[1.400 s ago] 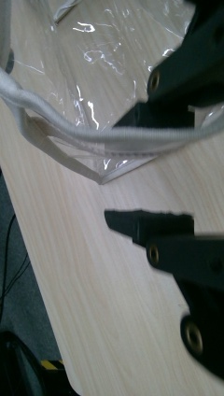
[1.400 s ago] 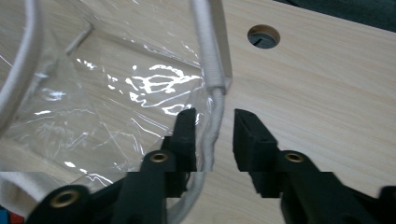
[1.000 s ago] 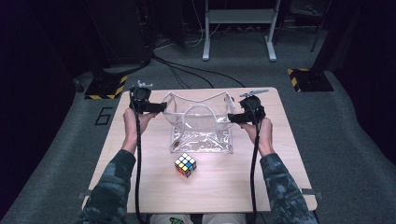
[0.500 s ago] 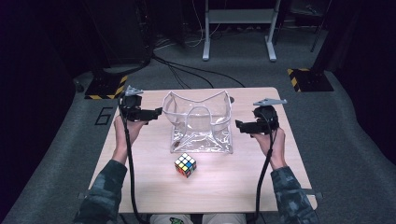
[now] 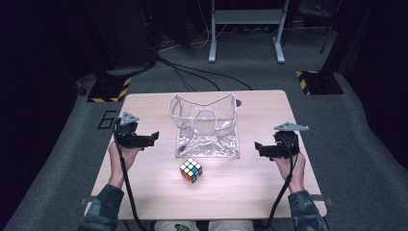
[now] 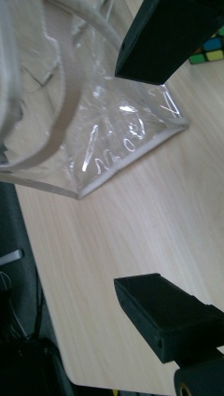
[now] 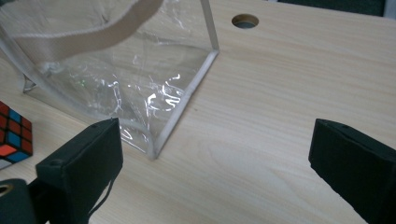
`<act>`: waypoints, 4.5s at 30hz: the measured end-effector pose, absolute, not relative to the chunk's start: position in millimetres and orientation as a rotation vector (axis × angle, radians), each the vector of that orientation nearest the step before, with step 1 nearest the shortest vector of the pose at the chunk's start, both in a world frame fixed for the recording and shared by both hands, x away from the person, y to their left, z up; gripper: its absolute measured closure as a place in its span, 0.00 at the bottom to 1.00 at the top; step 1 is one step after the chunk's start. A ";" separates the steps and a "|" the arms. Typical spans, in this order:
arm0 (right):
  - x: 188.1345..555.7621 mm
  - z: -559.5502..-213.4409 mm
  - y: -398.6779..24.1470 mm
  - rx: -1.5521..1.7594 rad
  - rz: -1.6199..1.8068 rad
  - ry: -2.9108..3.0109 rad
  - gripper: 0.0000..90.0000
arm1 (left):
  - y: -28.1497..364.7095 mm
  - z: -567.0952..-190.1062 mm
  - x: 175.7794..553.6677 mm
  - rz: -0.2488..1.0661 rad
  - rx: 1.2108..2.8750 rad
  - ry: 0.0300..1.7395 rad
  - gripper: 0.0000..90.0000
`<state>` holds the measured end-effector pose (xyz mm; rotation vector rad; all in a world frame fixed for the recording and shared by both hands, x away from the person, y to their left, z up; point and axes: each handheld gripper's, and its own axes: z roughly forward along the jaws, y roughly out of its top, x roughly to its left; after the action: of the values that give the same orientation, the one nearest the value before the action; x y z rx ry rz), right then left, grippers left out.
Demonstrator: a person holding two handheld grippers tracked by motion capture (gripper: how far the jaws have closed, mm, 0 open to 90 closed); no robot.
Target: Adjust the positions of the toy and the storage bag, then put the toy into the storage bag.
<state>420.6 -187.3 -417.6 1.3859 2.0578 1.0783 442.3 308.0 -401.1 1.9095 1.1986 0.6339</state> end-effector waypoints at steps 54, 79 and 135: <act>406.2 -530.2 -208.3 1.484 0.872 2.045 0.00 | 309.8 -531.0 405.8 0.543 2.031 1.306 0.00; 408.2 -530.0 -208.6 1.476 0.881 2.057 0.00 | 275.3 -501.4 401.3 0.450 2.001 1.169 0.00; 408.3 -529.9 -208.9 1.484 0.878 2.042 0.01 | 182.2 -507.9 404.5 0.275 2.151 0.917 0.00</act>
<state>408.3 -208.9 -529.9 1.4845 2.0421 0.8779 404.5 182.2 -507.9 2.1513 0.9173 0.2752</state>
